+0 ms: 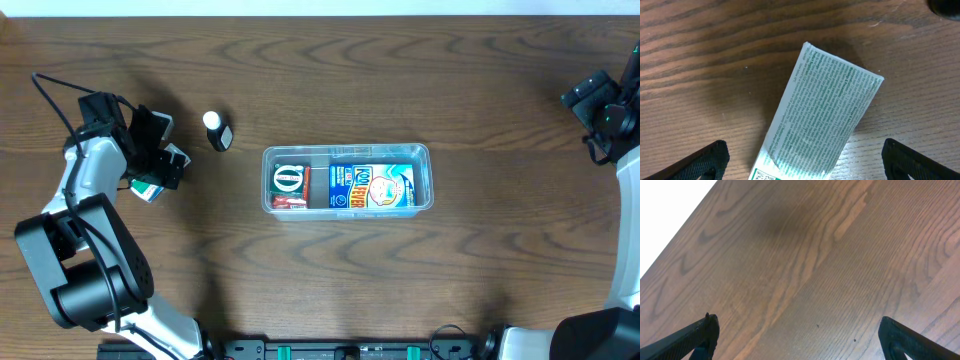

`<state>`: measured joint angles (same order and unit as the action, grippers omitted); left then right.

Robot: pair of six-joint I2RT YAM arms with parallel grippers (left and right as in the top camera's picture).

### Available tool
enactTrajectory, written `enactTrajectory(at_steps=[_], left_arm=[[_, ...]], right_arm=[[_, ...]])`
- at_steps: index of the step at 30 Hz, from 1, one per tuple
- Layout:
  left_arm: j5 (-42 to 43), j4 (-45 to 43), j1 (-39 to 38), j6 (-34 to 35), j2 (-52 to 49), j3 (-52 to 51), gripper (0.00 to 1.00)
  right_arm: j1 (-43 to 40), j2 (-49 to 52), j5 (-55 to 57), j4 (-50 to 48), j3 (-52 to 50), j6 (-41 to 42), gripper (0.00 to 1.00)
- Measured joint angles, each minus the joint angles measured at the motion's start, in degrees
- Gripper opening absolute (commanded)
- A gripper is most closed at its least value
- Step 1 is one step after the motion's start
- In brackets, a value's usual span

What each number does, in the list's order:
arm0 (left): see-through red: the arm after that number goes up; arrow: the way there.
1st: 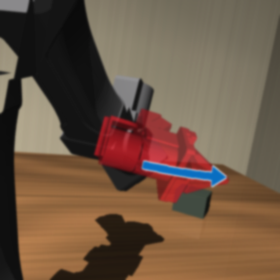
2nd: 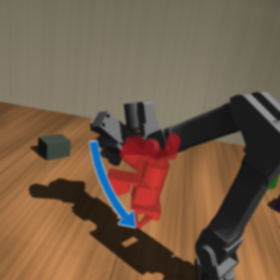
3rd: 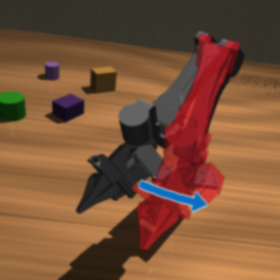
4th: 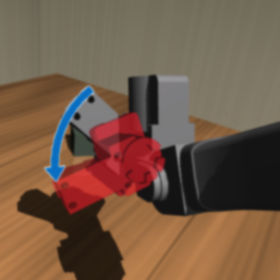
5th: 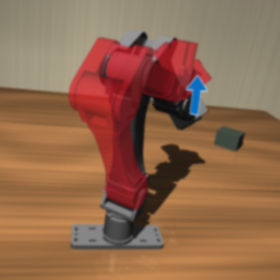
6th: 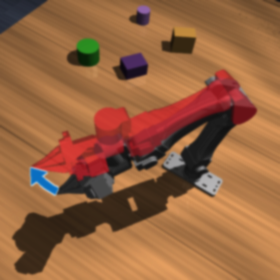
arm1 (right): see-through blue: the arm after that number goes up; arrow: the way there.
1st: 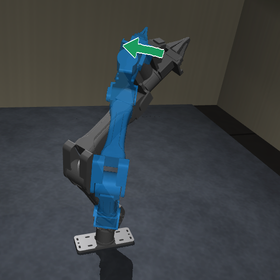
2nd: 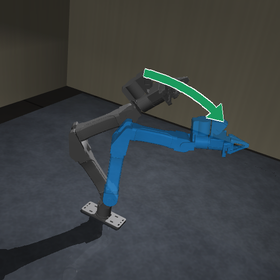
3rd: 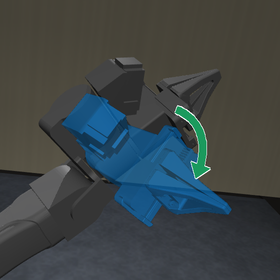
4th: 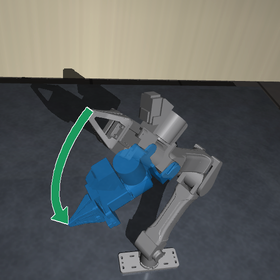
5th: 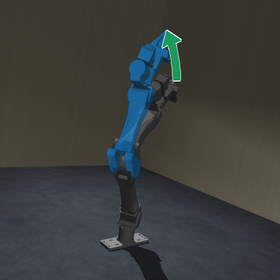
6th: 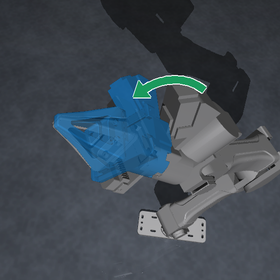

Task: Pack container
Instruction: 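Reach the left gripper to the white-green Panadol box and grasp it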

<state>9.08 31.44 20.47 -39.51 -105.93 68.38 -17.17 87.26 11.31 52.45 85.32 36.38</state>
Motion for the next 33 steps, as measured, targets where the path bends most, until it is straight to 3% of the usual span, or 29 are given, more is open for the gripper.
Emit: enactTrajectory(at_steps=[33], left_arm=[[0.00,-1.07,0.00,-1.22,-0.59,0.00,0.98]], right_arm=[[0.00,0.00,0.02,0.00,0.00,0.00,0.99]])
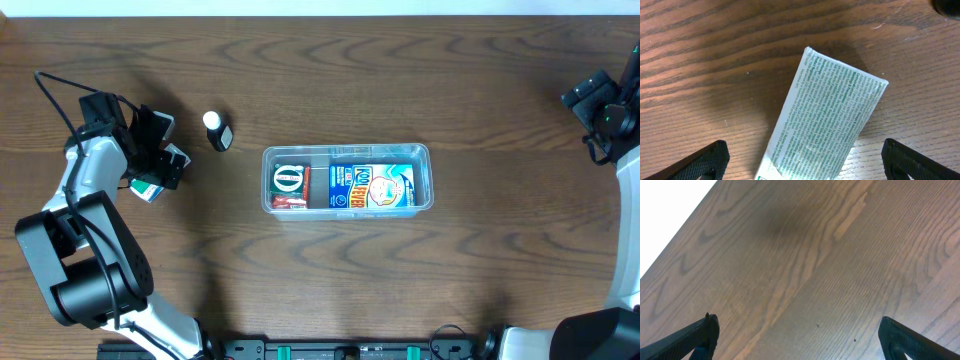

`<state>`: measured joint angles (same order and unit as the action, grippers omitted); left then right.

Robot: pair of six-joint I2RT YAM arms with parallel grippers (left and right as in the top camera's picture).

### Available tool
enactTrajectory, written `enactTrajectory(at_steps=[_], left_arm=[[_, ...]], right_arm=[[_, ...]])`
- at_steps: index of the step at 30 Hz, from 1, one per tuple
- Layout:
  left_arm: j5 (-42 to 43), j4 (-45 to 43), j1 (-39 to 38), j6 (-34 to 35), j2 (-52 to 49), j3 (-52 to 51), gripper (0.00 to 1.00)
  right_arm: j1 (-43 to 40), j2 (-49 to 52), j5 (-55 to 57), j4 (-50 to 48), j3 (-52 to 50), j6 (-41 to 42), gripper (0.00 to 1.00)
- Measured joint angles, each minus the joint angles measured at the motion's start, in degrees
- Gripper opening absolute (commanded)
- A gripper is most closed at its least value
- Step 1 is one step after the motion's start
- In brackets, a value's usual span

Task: Pack container
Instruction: 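Reach the left gripper to the white-green Panadol box and grasp it, then carry the Panadol box into the container and lower it in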

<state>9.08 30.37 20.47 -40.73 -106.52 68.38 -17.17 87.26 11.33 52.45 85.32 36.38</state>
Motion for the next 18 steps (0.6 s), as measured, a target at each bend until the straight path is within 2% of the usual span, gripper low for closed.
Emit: enactTrajectory(at_steps=[10,18], left_arm=[[-0.02,1.57,0.00,0.52,-2.25,0.00,0.98],[0.00,1.75,0.00,5.62,-4.28,0.00,0.98]], right_arm=[[0.00,0.00,0.00,0.00,0.00,0.00,0.99],[0.00,0.00,-0.02,0.00,0.00,0.00,0.99]])
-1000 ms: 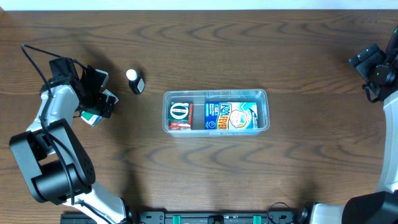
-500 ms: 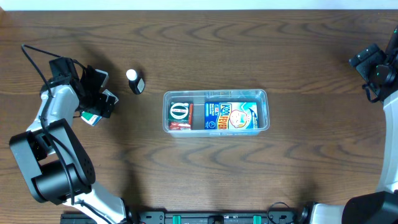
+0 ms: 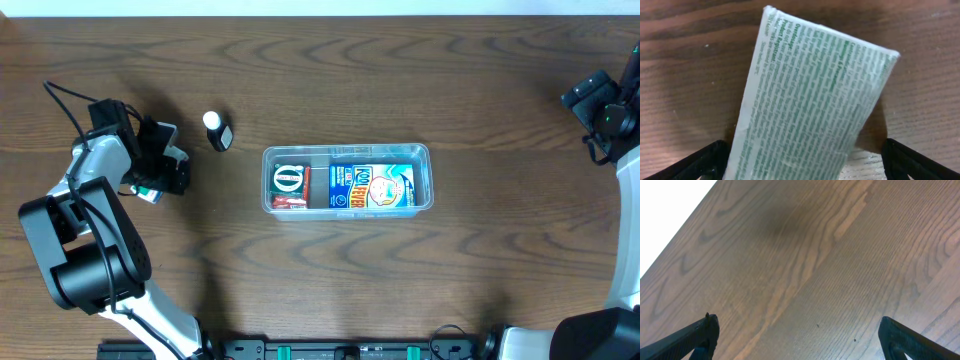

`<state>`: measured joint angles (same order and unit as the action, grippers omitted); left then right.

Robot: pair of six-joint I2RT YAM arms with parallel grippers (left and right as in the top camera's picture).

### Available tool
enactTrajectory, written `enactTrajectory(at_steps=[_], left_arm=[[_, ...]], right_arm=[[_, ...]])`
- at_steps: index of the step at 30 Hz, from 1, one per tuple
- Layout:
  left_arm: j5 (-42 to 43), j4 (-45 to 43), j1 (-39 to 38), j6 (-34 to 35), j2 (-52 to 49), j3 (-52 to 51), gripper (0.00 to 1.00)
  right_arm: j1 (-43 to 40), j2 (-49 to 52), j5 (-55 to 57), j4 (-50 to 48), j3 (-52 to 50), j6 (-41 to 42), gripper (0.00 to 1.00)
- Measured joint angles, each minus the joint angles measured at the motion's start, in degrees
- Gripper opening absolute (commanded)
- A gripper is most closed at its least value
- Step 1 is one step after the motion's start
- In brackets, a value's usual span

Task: Pack container
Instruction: 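Carry the Panadol box into the container and lower it in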

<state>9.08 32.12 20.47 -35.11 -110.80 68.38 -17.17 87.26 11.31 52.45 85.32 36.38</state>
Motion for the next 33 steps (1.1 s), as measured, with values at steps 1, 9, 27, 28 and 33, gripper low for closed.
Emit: enactTrajectory(at_steps=[1,9,27,28,33], left_arm=[[0.00,0.00,0.00,0.90,0.00,0.00,0.98],[-0.02,0.04,0.00,9.20,0.00,0.00,0.98],[-0.24,3.65,0.00,22.91,0.11,0.39,0.68],[-0.24,3.61,0.00,22.97,0.11,0.39,0.64],[-0.11,3.48,0.00,23.58,0.11,0.39,0.39]], right_arm=[[0.00,0.00,0.02,0.00,0.00,0.00,0.99],[0.00,0.00,0.02,0.00,0.00,0.00,0.99],[0.00,0.00,0.00,0.00,0.00,0.00,0.99],[0.00,0.00,0.00,0.00,0.00,0.00,0.99],[0.00,0.00,0.02,0.00,0.00,0.00,0.99]])
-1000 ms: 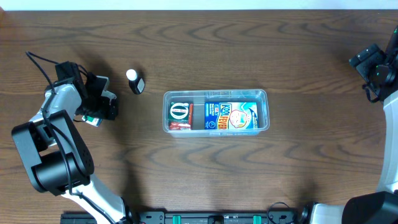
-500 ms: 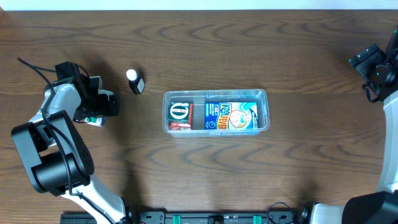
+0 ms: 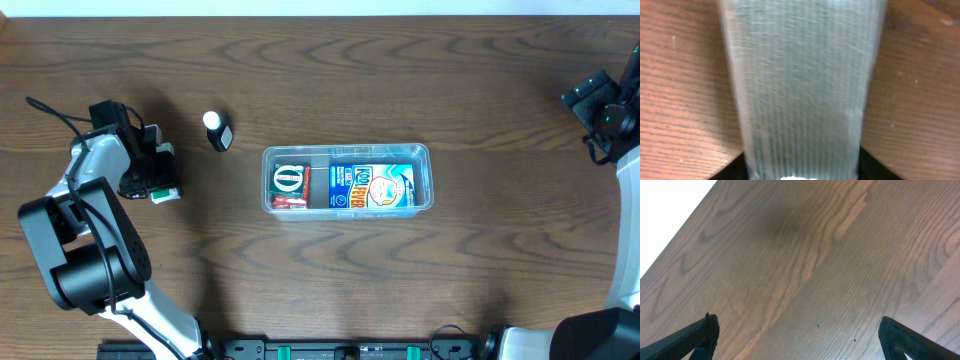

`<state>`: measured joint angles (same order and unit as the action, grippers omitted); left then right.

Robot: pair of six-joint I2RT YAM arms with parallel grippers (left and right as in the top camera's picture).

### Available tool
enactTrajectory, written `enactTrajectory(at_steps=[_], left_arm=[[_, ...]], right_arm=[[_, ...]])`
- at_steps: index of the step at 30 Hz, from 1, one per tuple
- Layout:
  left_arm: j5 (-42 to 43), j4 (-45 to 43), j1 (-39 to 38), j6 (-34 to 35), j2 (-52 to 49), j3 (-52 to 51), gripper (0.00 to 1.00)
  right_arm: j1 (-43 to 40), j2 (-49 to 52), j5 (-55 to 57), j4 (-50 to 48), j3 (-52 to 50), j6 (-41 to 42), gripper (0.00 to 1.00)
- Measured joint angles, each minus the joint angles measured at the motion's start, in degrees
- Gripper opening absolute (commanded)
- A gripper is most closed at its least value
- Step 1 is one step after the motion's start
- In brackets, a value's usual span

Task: Pack container
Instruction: 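Carry the Panadol box into the container and lower it in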

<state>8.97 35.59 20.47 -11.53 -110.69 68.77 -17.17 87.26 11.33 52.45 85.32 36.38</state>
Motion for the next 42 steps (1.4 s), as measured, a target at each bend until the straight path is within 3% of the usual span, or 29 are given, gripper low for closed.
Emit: enactTrajectory(at_steps=[15,21,28,33,42], left_arm=[[0.33,1.79,0.00,2.75,1.51,0.07,0.38],[3.02,2.78,0.00,6.99,10.38,2.12,0.38],[15.41,2.80,-1.60,7.89,24.37,3.06,0.38],[22.36,2.69,-9.20,4.15,30.21,3.06,0.38],[23.76,-4.83,-31.82,-5.92,31.71,3.06,0.38]], right_arm=[[0.00,0.00,-0.02,0.00,0.00,0.00,0.99],[0.00,0.00,0.00,0.00,0.00,0.00,0.99],[0.00,0.00,-0.02,0.00,0.00,0.00,0.99],[0.00,0.00,-0.02,0.00,0.00,0.00,0.99],[0.00,0.00,-0.02,-0.02,0.00,0.00,0.99]])
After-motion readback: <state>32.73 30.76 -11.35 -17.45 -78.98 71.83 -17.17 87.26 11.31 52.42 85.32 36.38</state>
